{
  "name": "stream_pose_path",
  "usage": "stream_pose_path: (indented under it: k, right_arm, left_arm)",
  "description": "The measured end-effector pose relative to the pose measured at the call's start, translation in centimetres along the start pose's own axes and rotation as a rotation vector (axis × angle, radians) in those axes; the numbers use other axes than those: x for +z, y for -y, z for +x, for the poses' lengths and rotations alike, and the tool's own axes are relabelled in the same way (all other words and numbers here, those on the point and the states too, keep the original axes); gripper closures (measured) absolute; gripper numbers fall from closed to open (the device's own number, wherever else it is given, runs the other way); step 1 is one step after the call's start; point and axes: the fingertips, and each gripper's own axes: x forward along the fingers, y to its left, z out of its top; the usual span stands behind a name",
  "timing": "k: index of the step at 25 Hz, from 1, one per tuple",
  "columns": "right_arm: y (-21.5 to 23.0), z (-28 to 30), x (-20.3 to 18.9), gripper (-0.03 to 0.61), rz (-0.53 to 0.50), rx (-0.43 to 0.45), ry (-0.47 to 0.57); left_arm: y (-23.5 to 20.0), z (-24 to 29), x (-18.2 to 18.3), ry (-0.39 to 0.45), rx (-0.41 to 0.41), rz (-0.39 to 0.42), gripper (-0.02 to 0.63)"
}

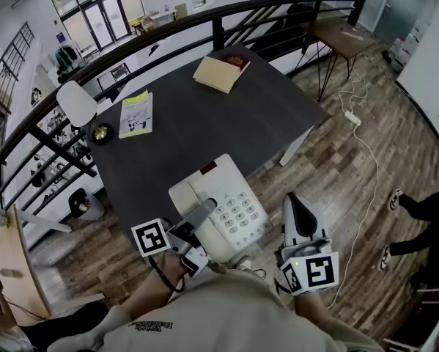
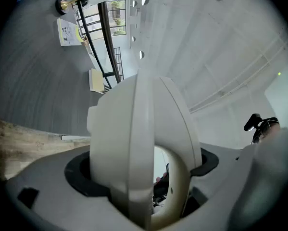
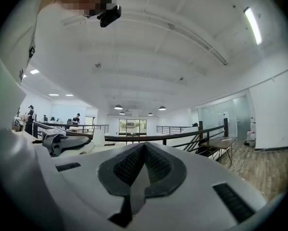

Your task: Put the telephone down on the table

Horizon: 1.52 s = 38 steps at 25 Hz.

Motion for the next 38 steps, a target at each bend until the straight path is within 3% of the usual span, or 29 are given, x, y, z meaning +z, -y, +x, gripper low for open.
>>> stream_pose_path:
  k: [16,27,32,38]
  right_arm:
    - [0.0,-0.5,-0.1,0.577,0.044,0.024,0.016]
    - [0.6,-0.3,-0.8,0.577,0.063,0.081,0.002]
    - [-0.2,0.1,-0.5,0.577,0.034,0.165,0.005]
    - [-0.4,0.8,-1.3,0.577,-0.050,0.203,-0.007]
  left_arm:
    - [-0.4,-0.2,-1.1,-0.020,0.020,-0.013,0.137]
    - [-1.5,0.3,-2.0,0.038,0.097,0.028,0.137]
    - [-1.6,1.4,-3.3,0.077,0.105,0.032,0.137]
    - [-1.5,2.6,-4.9,0.092,0.086,0.044,0.137]
